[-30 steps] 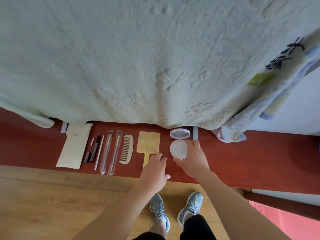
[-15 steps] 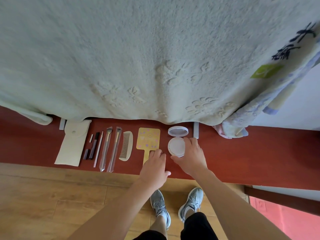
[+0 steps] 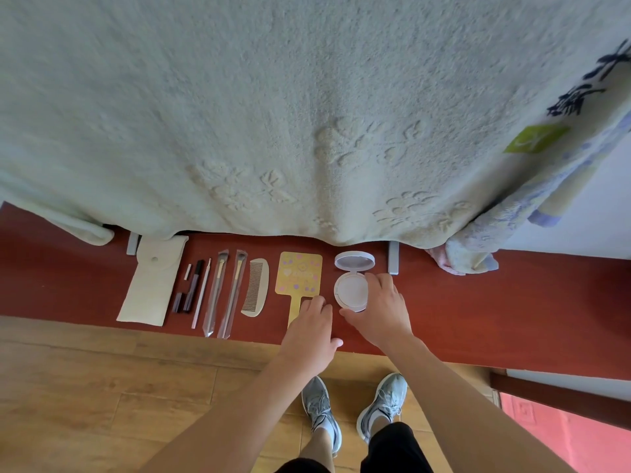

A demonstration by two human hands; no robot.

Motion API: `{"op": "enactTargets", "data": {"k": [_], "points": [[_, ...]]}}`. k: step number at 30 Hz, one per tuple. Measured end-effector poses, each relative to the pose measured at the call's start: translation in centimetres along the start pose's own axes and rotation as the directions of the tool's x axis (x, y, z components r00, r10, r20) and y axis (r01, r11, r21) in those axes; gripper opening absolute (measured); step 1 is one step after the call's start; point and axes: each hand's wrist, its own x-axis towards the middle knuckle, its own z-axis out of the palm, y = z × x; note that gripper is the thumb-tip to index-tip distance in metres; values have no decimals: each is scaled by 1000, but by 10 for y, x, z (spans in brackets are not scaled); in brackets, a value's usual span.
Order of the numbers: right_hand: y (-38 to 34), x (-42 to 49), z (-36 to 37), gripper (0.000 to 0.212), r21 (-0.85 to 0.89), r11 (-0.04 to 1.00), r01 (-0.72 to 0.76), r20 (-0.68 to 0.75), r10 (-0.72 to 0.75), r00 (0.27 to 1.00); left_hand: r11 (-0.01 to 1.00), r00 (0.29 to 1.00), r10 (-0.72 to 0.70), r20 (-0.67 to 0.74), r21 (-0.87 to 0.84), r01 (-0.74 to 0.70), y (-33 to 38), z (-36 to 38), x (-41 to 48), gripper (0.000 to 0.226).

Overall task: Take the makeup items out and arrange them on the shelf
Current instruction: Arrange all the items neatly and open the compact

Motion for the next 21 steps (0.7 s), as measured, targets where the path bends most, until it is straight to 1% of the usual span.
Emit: {"op": "enactTargets", "data": {"k": [21], "points": [[0, -3, 6, 85, 0, 1000, -12, -14, 12, 1000, 1000, 1000, -4, 2, 7, 4, -1, 2, 0, 68]]}}
